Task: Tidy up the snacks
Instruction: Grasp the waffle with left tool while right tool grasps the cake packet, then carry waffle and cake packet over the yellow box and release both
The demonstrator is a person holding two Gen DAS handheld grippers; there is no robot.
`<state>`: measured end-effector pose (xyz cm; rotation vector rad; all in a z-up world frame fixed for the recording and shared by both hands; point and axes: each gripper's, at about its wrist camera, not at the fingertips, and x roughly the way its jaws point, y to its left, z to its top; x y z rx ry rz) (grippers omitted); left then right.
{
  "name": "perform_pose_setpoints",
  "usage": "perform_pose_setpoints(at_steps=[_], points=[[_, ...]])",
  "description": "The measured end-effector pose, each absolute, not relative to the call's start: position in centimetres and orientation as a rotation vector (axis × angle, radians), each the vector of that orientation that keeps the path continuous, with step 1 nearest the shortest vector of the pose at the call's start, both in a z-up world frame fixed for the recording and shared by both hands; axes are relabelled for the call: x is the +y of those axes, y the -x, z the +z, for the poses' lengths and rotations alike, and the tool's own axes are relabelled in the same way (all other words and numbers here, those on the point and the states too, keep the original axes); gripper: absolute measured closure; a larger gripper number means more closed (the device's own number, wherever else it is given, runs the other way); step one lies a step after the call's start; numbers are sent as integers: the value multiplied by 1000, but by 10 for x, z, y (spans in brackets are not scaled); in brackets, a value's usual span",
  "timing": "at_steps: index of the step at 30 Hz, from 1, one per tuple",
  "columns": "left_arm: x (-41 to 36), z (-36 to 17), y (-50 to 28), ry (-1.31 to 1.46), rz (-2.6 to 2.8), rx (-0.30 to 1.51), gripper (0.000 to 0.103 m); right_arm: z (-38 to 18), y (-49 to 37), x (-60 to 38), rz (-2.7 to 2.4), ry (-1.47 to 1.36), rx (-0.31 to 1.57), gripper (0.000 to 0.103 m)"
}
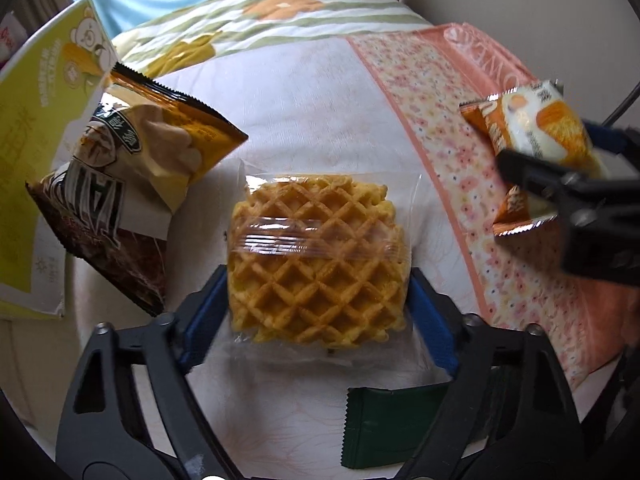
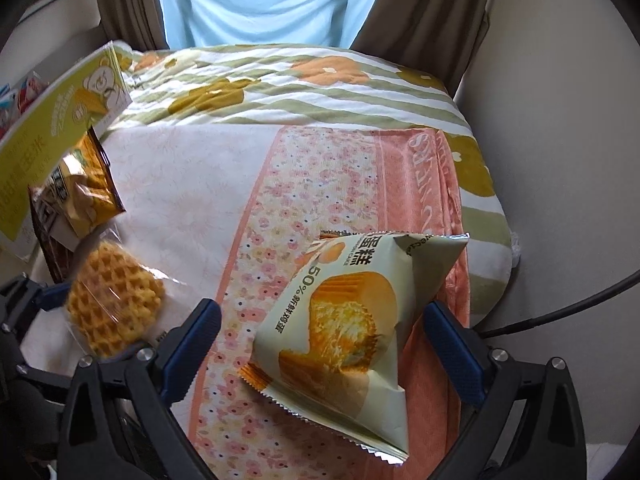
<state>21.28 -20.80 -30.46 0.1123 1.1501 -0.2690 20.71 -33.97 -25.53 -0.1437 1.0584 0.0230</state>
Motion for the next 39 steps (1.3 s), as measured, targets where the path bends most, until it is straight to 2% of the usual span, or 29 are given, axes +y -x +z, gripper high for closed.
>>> perform_pose_setpoints(at_steps=[6, 9, 15, 25, 30, 39], points=[[-203, -303, -210, -110, -282, 1153, 27, -268, -213, -339, -6, 199, 1099, 28], [-203, -302, -212, -103, -283, 1159, 27, -272, -215, -340, -23, 210, 1110, 33], [-204, -302, -212, -98, -285, 1163, 29, -270, -212, -342, -31, 202, 1106, 37], [-201, -289, -208, -79, -302, 1170, 31, -249, -207, -343, -17, 136, 1084, 38], [-199, -260, -199, -66, -316, 1128, 31, -221, -200, -341, -5, 114, 1052, 38], [-173, -171, -184, -7, -315, 995, 31, -145, -186, -323, 38, 94, 962, 38]])
